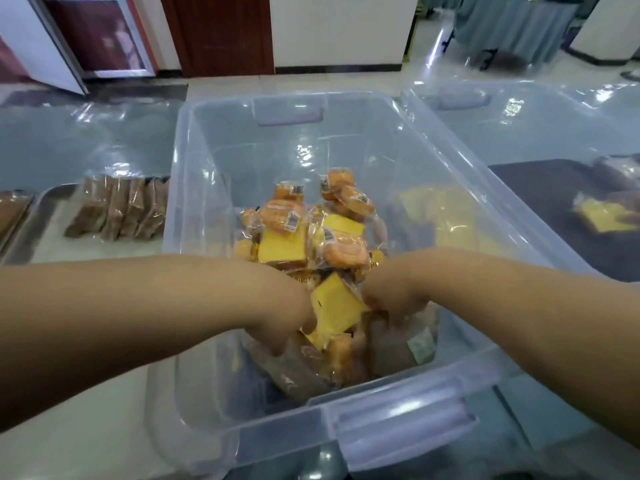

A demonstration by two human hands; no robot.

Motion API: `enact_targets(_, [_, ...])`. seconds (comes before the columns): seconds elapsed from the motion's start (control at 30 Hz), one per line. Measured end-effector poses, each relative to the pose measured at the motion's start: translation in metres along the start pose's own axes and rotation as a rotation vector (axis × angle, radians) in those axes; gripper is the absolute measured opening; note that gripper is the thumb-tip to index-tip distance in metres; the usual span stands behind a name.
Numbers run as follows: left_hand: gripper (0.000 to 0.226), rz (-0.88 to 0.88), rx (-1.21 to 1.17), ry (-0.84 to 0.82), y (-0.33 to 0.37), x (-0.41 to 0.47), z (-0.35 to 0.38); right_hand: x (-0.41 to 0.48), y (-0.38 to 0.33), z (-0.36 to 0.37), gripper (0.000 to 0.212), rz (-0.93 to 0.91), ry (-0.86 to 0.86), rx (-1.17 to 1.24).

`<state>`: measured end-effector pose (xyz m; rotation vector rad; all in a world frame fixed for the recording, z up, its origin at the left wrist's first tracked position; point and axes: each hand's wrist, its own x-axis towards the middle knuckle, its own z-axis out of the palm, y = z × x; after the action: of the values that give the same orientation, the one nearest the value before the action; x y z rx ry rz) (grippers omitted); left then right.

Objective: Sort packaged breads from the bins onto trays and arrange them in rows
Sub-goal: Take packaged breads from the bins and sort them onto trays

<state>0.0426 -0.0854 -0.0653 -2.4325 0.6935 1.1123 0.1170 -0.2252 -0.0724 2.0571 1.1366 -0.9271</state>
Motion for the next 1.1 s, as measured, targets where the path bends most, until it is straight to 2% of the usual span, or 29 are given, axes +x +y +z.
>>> enact_targets(0.13, [0.039, 0.016, 0.064, -0.072, 0.001, 0.006, -0.005, -0.010, 0.020, -0.008, 0.032, 0.056, 0.126, 0.266])
enact_targets(0.27, [0.033, -0.039, -0.095, 0.040, -0.011, 0.003, -0.013, -0.023, 0.038, -0.012, 0.037, 0.146, 0.375, 0.535])
enact_targets(0.4, [0.020, -0.118, -0.500, 0.292, -0.044, -0.013, -0.016, -0.038, 0.049, -0.014, 0.031, 0.278, 0.705, 0.693])
enact_targets(0.57, [0.011, -0.223, -0.928, 0.649, -0.061, -0.015, -0.018, -0.038, 0.050, -0.017, 0.028, 0.338, 0.913, 0.966])
enact_targets(0.73, [0.014, -0.222, -1.450, 0.766, -0.070, -0.019, -0.019, -0.035, 0.054, -0.022, 0.017, 0.330, 1.043, 1.327])
enact_targets(0.83, [0.018, -0.197, -1.743, 0.824, -0.072, -0.018, -0.023, -0.037, 0.052, -0.028, 0.019, 0.257, 1.027, 1.646])
enact_targets(0.93, [0.016, -0.191, -1.801, 0.836, -0.067, -0.015, -0.030, -0.041, 0.043, -0.033, 0.020, 0.072, 0.955, 1.859])
enact_targets(1.0, [0.015, -0.198, -1.745, 0.855, -0.065, -0.012, -0.035, -0.038, 0.038, -0.035, 0.021, -0.044, 0.954, 1.818])
enact_targets(1.1, [0.017, -0.212, -1.527, 0.823, -0.062, -0.006, -0.037, -0.030, 0.037, -0.037, 0.039, 0.026, 1.067, 1.701])
